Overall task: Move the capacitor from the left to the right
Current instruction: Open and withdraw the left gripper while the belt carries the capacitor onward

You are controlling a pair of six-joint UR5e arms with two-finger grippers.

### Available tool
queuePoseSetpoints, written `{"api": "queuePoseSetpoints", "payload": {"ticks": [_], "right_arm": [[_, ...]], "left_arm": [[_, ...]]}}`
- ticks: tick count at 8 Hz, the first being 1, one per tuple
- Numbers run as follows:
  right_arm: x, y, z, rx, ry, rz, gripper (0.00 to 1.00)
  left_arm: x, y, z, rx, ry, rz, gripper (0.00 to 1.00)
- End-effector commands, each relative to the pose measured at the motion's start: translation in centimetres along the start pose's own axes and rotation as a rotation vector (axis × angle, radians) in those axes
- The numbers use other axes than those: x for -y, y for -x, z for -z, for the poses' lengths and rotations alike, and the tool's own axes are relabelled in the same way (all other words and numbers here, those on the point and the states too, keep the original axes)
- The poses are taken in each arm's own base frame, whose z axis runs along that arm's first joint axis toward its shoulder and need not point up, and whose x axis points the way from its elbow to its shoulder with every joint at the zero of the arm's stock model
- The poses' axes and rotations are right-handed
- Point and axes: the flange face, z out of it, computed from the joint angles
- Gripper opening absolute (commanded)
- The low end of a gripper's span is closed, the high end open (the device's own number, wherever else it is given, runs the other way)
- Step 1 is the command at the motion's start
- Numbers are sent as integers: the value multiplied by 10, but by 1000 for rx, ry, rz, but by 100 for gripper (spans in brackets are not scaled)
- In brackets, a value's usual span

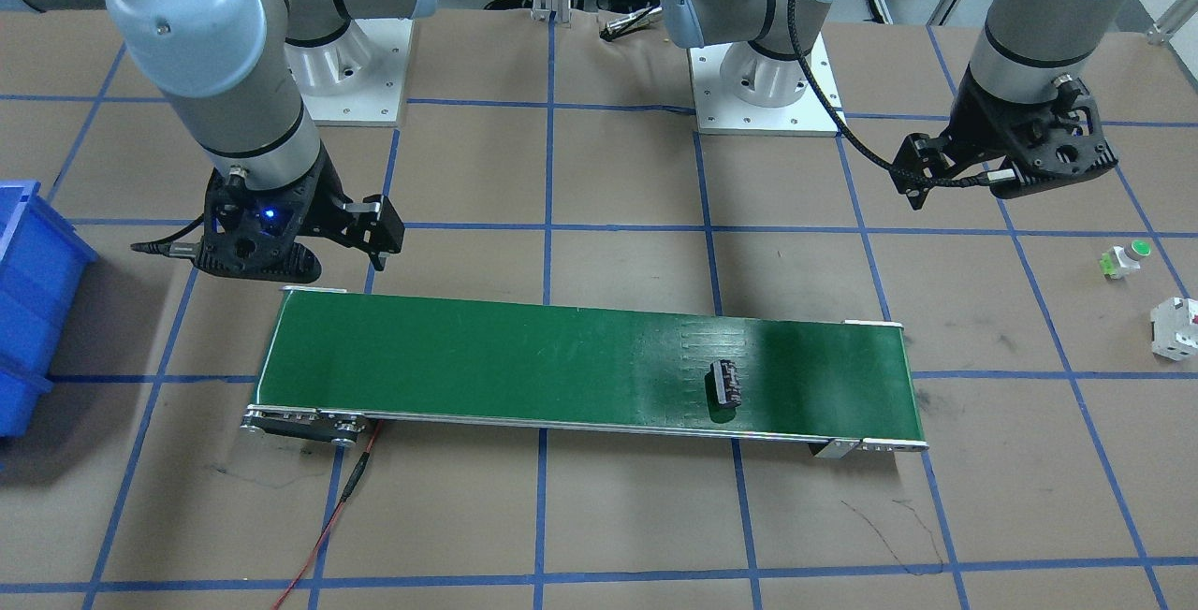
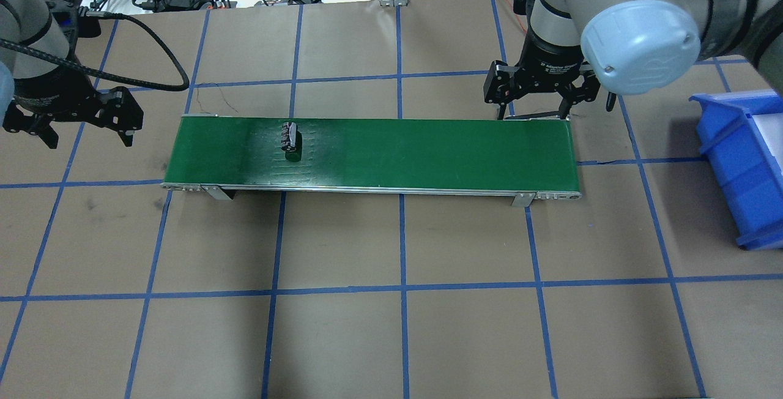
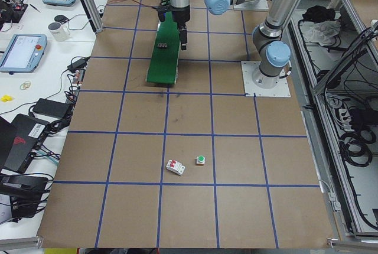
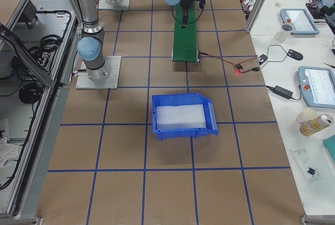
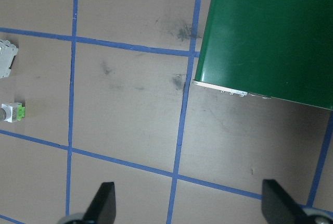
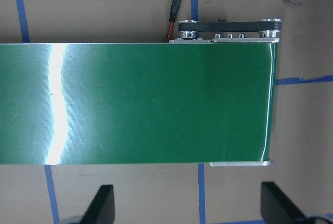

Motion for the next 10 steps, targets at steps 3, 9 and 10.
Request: {"api": "queuePoseSetpoints", "payload": {"ticks": [3, 9, 10], "right_arm": [[22, -22, -28, 27, -35, 41, 100], [23, -22, -29, 37, -37, 39, 100], [24, -22, -31, 37, -35, 38, 100]], "left_arm": [[-2, 0, 2, 7, -3, -3, 100], [1, 13, -1, 57, 6, 15, 100], [0, 14, -1, 60, 7, 15, 100]]}}
